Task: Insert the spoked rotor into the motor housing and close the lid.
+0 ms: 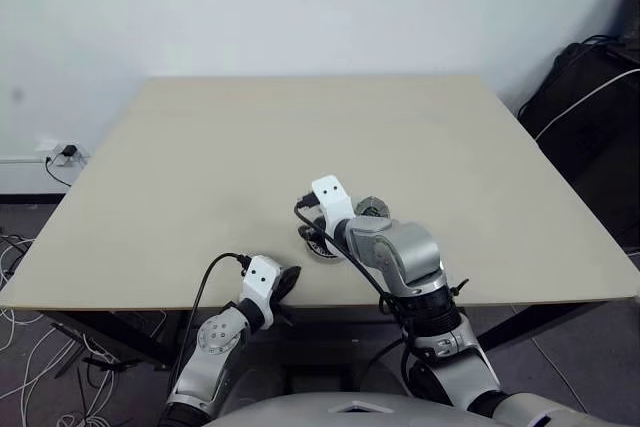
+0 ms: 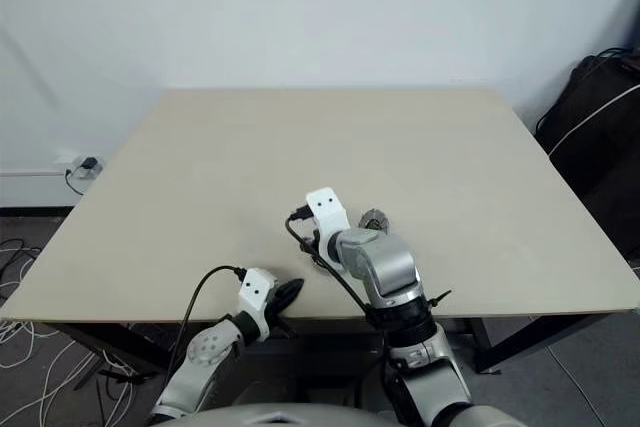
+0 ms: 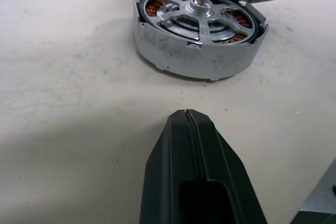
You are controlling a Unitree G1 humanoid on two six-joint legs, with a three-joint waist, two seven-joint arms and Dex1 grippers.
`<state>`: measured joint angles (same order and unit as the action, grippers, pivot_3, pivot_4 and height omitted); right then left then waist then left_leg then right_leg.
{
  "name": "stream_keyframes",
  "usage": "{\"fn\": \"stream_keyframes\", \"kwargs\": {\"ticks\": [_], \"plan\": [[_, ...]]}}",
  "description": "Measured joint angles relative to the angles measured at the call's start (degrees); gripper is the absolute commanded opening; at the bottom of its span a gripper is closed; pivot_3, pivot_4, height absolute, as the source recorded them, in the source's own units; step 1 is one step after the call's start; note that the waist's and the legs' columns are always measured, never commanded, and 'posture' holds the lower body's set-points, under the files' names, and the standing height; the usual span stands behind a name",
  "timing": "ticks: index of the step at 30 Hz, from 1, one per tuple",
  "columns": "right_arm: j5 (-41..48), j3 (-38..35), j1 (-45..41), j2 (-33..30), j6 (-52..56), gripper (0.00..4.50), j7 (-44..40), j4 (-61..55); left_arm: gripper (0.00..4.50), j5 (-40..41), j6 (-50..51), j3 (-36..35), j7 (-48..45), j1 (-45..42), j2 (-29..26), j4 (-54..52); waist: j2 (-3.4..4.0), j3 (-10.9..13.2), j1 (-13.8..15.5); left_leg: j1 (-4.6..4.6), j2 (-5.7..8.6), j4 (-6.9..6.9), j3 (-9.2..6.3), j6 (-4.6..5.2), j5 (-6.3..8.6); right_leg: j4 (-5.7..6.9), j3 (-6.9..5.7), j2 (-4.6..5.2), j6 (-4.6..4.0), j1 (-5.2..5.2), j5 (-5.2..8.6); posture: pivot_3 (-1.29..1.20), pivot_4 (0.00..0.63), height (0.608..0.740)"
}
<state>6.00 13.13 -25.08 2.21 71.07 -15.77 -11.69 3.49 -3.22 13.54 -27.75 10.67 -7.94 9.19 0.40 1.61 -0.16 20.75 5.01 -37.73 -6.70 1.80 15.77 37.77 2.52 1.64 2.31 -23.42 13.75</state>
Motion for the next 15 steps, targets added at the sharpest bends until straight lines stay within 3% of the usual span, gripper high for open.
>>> {"fn": "stream_keyframes", "kwargs": {"ticks": [3, 6, 10, 15], "plan": [[-0.59, 0.12, -0.04, -1.95, -8.87, 1.72, 0.24, -3.22, 0.00, 0.03, -0.13, 0.00, -0.25, -0.07, -0.04, 0.17, 0.00, 0.00, -0.09, 0.00, 0.00, 0.00, 0.00, 0.00, 0.00, -0.01, -0.03, 0.01, 0.01, 0.01, 0.00, 0.00, 0.000, 0.740], [-3.37, -0.07, 0.39, -4.73, -17.33, 1.17, 3.02, -4.87, 0.00, 0.03, -0.19, 0.07, -0.62, -0.75, 0.04, 0.73, 0.04, 0.02, -0.36, 0.00, 0.00, -0.01, -0.01, -0.02, -0.02, 0.01, 0.00, 0.02, 0.01, 0.02, 0.00, 0.00, 0.000, 0.740], [-10.34, -2.63, 1.40, -11.27, -25.42, 0.05, 9.37, -5.21, 0.00, -0.01, -0.17, 0.28, -1.01, -1.34, 0.31, 1.32, 0.03, 0.01, -0.02, 0.00, 0.07, -0.03, 0.02, 0.02, -0.03, -0.02, -0.01, 0.07, 0.03, 0.05, -0.01, 0.00, 0.000, 0.740], [-15.71, -8.14, 7.01, -16.27, -27.45, 0.05, 14.96, -3.86, 0.00, -0.13, -0.18, 0.28, -0.91, -1.46, 0.42, 1.40, 0.04, 0.01, 0.33, 0.02, 0.01, 0.01, 0.04, 0.02, -0.04, 0.00, 0.11, 0.04, -0.01, 0.06, 0.01, 0.00, 0.000, 0.740]]}}
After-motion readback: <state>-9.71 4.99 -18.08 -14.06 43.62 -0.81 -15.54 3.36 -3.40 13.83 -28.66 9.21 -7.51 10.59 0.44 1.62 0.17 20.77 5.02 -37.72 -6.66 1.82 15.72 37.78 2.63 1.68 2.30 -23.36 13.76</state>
